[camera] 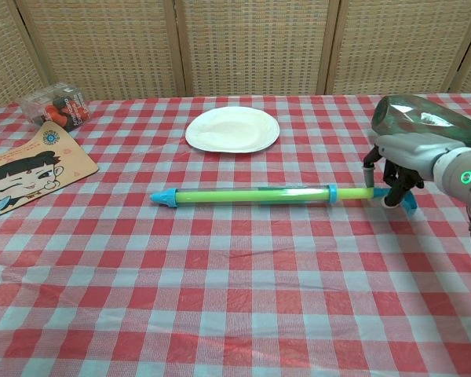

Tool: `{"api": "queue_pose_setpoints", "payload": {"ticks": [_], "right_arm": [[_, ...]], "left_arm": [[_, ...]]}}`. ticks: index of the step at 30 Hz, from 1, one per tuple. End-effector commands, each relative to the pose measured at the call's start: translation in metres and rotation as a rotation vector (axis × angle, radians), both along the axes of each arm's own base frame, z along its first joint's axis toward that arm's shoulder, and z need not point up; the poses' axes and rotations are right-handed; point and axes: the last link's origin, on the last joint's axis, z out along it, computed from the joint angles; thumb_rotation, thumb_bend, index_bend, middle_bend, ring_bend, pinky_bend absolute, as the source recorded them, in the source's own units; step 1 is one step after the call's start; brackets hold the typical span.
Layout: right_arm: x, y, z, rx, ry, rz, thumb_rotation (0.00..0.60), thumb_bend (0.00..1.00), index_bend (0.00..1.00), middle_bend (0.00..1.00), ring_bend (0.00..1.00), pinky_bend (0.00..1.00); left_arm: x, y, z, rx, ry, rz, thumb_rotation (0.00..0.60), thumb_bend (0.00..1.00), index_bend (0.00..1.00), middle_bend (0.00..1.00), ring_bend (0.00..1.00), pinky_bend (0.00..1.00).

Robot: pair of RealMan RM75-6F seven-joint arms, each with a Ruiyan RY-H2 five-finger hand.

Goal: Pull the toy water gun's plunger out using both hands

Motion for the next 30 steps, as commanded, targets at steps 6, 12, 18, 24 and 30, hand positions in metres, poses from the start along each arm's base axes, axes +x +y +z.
{"api": "queue_pose_setpoints", "payload": {"ticks": [6, 12, 18, 24, 30], "right_arm": [[0.013, -0.004, 0.030, -0.016, -0.079, -0.006, 0.600, 0.57, 0.74, 1.00, 1.00, 0.72], [0.017, -0.009, 0.042, -0.020, -0.123, -0.028, 0.600, 0.57, 0.77, 1.00, 1.00, 0.72], [0.024, -0.016, 0.052, -0.018, -0.160, -0.040, 0.600, 0.58, 0.81, 1.00, 1.00, 0.72], [0.036, -0.025, 0.069, -0.030, -0.215, -0.054, 0.600, 0.58, 0.82, 1.00, 1.00, 0.72], [0.042, -0.029, 0.079, -0.042, -0.219, -0.062, 0.600, 0.58, 0.82, 1.00, 1.00, 0.72]], "left_arm": [[0.005, 0.005, -0.003, -0.013, -0.005, -0.003, 0.600, 0.14, 0.00, 0.00, 0.00, 0.00], [0.015, 0.018, 0.000, -0.007, 0.003, -0.015, 0.600, 0.15, 0.00, 0.00, 0.00, 0.00], [0.031, 0.037, 0.009, 0.003, 0.016, -0.024, 0.600, 0.15, 0.00, 0.00, 0.00, 0.00], [0.049, 0.056, 0.012, -0.006, 0.015, -0.026, 0.600, 0.15, 0.00, 0.00, 0.00, 0.00], [0.068, 0.077, 0.011, -0.013, 0.013, -0.032, 0.600, 0.15, 0.04, 0.00, 0.00, 0.00]]}}
